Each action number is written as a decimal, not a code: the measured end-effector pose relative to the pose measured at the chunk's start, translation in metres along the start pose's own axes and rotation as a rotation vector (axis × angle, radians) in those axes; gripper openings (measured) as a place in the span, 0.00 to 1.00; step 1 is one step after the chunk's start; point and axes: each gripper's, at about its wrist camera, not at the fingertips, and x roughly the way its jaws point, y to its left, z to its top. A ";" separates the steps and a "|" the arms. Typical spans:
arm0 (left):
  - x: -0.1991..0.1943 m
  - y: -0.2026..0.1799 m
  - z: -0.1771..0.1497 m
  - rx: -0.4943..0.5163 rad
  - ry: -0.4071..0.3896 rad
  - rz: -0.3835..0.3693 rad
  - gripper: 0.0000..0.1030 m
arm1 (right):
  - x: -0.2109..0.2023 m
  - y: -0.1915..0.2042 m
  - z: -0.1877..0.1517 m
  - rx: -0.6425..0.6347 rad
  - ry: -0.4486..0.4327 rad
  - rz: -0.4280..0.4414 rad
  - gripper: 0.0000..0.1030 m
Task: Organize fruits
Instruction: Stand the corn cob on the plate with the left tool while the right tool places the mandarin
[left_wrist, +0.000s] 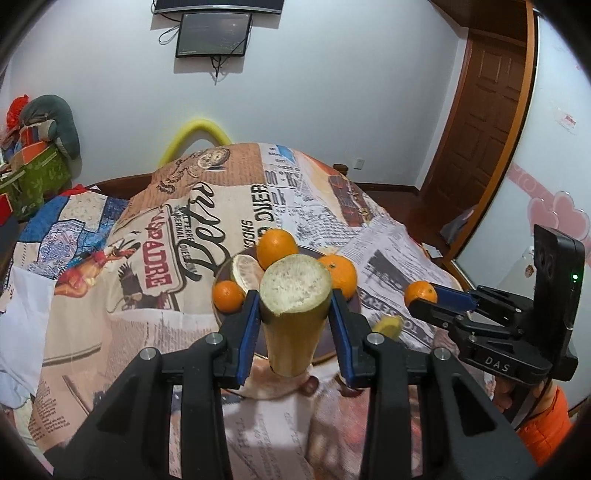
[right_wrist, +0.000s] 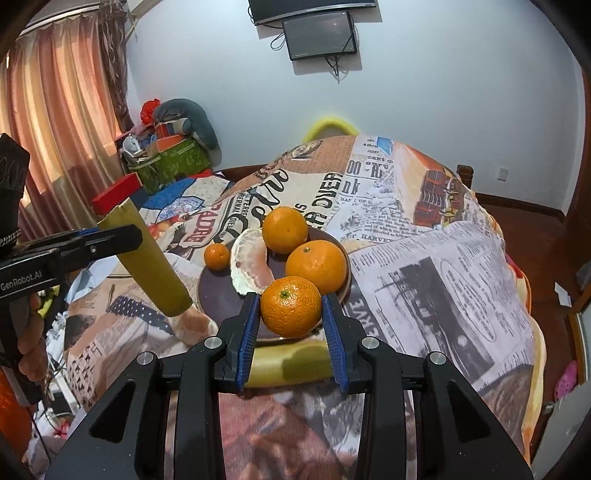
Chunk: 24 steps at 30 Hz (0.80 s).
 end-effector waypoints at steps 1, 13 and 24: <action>0.003 0.003 0.002 -0.002 -0.003 0.009 0.36 | 0.003 0.000 0.001 -0.001 0.002 0.003 0.31; 0.047 0.016 0.006 -0.016 0.061 0.023 0.36 | 0.040 -0.002 0.005 -0.005 0.051 0.030 0.31; 0.083 0.021 0.008 -0.033 0.115 -0.026 0.36 | 0.069 -0.002 0.003 -0.015 0.105 0.049 0.31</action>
